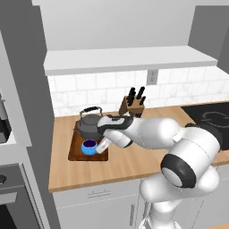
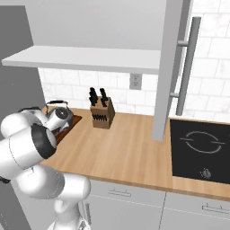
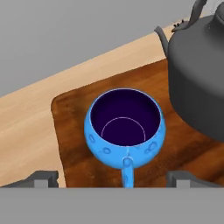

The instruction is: Pick the kettle from the counter and place it on the tray. Then pick the mug from the cabinet and place it on the tray. Then close the cabinet doors.

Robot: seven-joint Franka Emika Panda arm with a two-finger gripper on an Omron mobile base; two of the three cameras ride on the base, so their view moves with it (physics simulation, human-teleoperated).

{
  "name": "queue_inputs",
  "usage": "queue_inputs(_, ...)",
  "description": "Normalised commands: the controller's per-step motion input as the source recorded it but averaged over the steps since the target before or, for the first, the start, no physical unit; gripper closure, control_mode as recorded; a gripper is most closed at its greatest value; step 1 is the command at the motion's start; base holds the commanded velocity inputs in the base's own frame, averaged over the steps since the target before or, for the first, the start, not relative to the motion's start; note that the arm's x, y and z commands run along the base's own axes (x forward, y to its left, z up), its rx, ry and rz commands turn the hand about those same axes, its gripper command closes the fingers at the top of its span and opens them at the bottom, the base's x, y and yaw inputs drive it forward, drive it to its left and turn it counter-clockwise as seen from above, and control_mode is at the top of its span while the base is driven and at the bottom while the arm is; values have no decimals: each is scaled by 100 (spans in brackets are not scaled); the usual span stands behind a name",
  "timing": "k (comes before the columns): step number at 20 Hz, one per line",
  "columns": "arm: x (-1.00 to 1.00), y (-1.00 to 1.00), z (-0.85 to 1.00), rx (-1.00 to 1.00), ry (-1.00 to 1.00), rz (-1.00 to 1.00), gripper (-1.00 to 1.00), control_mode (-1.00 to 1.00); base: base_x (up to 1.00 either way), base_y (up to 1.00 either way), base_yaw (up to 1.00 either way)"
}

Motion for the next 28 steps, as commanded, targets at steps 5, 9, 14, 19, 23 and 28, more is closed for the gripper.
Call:
queue_inputs(5, -41, -17, 53, 0, -1, 0, -100, -100, 0, 0, 0)
queue_inputs(9, -52, -19, 55, 0, -3, -1, -100, -100, 0, 0, 0)
queue_inputs(14, -49, -12, 58, 0, -6, 0, -100, -100, 0, 0, 0)
queue_inputs(19, -45, -7, 59, 0, -2, 0, -100, -100, 0, 0, 0)
queue_inputs(23, -36, 0, 44, -5, 0, 0, -100, -100, 0, 0, 0)
queue_inputs(28, -42, 0, 36, -1, -1, 0, -100, -100, 0, 0, 0)
